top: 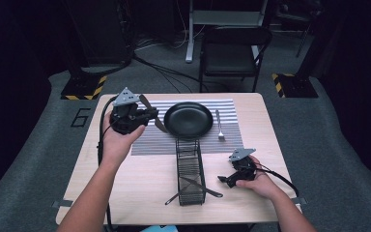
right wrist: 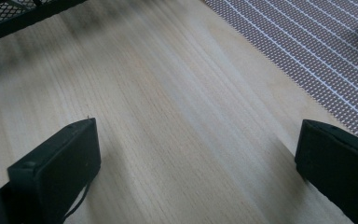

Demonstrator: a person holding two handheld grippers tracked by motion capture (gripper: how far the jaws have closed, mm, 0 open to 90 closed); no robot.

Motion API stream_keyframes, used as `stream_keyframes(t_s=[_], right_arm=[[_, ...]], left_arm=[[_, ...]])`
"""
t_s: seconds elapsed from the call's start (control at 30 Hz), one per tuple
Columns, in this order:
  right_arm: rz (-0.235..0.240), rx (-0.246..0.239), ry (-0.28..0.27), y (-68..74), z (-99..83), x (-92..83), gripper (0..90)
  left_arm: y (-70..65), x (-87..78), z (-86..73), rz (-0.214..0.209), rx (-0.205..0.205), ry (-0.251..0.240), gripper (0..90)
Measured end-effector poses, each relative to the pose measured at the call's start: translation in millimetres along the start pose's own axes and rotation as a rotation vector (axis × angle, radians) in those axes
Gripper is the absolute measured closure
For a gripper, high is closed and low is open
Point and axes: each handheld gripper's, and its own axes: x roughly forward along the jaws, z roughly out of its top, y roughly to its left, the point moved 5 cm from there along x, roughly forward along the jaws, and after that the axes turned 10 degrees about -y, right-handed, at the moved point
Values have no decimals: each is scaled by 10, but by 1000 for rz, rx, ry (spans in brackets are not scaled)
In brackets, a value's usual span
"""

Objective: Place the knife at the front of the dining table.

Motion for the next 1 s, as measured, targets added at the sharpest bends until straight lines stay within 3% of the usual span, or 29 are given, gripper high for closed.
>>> stream_keyframes(t_s=[0.43,0.67,1.0], right_arm=[[1,0,2,2,-1,-2,0],[-1,4,1,4,-1,-1,0],[-1,3,1,3,-1,-1,0]], left_arm=[[432,122,-504,105,-54,68,826],[575,249,-729,126,-56,120,827],[666,336,-910,135,-68,176,827]])
